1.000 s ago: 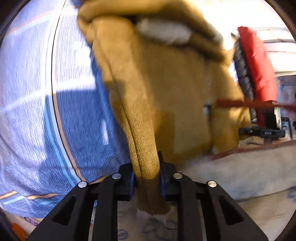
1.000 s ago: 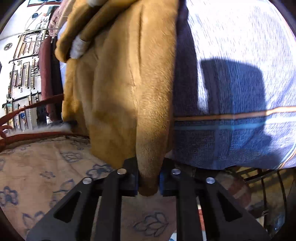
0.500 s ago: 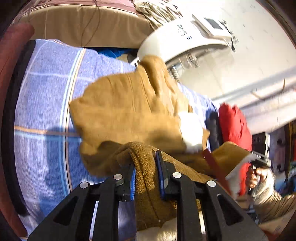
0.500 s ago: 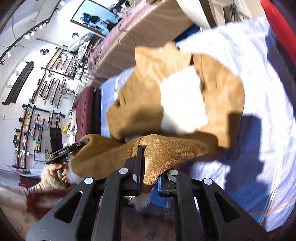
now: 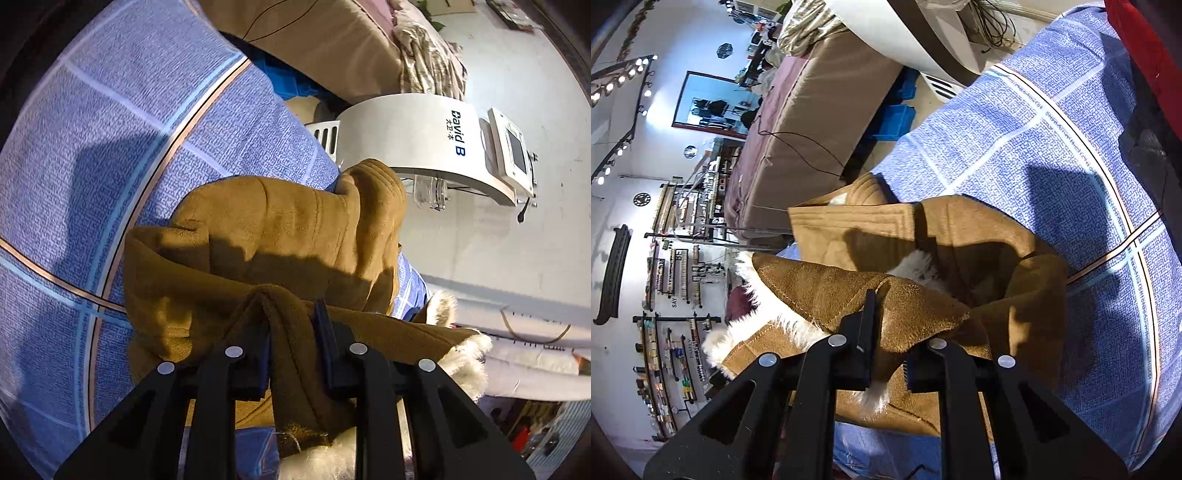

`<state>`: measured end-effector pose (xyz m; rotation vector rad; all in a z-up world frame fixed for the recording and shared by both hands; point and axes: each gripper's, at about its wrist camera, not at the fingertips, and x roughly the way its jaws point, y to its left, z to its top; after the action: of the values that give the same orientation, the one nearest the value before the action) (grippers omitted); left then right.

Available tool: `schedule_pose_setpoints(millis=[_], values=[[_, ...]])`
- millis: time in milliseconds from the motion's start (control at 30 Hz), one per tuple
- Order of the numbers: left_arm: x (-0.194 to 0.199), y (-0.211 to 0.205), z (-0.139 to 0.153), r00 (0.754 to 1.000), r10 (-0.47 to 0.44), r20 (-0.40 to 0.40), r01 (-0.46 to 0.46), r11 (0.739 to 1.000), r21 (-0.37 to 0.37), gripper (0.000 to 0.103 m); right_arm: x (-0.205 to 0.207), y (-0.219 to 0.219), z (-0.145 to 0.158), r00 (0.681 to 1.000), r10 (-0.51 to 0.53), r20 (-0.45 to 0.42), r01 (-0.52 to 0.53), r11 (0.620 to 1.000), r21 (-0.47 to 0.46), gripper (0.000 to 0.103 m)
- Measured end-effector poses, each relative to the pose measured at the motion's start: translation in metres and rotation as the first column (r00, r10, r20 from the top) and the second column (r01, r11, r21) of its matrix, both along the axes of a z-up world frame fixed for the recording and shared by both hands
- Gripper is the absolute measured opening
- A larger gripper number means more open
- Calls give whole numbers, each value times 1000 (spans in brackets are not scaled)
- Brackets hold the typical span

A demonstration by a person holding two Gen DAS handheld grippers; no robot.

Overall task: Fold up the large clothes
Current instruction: 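Fold the hem up over the sleeves toward the collar with both tools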

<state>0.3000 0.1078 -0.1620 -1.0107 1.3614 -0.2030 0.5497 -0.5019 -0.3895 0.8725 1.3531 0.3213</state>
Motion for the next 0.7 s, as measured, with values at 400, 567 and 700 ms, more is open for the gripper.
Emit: schedule_pose_setpoints(millis=[400,567,700], values=[[-30,25,26,999,4,-33,-8,990,-140,43,20,8,-40,993,-83,-79,79,996,-49,13],[-38,66,48,982,191,13,-191,981,36,73,33,16,-53,992,-79,-95,69,992,-102,13],[-39,75,81,990,123,73,-140,940,311,73,32,8,-67,982,-138,-126,130,989,-71,13]])
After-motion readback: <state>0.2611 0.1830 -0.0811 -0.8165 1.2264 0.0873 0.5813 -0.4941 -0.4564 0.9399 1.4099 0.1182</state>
